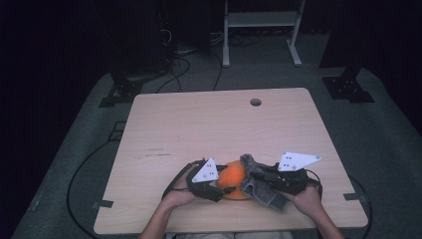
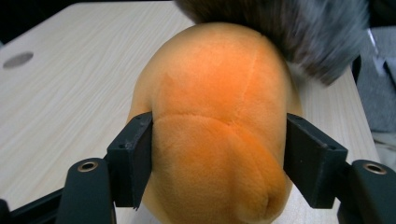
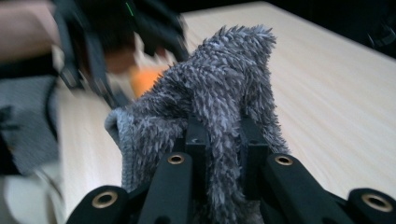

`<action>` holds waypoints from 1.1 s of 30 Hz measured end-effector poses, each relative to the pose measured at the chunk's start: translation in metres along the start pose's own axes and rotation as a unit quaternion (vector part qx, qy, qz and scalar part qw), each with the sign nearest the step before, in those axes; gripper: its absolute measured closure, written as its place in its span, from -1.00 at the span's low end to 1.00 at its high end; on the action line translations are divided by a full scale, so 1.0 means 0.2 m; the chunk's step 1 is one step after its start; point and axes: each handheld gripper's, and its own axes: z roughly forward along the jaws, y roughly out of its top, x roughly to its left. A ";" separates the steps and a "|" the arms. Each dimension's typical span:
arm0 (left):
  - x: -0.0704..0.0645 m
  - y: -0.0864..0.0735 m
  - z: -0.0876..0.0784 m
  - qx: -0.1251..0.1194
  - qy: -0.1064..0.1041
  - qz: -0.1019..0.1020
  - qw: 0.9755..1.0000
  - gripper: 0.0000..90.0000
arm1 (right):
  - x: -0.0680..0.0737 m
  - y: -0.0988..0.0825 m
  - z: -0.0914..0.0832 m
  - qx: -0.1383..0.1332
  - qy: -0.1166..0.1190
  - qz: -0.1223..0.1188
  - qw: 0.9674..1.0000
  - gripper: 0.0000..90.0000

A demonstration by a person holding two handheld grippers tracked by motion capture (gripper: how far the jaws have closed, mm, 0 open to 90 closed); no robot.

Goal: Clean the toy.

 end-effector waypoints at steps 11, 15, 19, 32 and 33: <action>-0.01 0.00 0.04 -0.013 0.021 -0.027 0.999 -0.47 | -0.04 -0.05 -0.05 0.021 -0.013 0.007 1.000 0.72; -0.04 0.02 0.06 -0.016 0.022 0.006 1.000 -0.29 | 0.03 0.03 -0.05 0.006 -0.007 -0.027 1.000 0.73; -0.08 0.02 0.06 -0.017 0.026 0.040 0.999 -0.28 | 0.10 0.07 -0.01 0.027 -0.004 -0.069 0.997 0.73; -0.10 0.06 0.08 -0.006 0.030 0.047 0.998 -0.28 | 0.10 0.10 -0.03 0.013 0.021 -0.056 0.998 0.73; -0.11 0.06 0.08 -0.005 0.032 0.050 0.998 -0.28 | 0.13 0.13 0.00 0.012 0.033 -0.062 0.997 0.73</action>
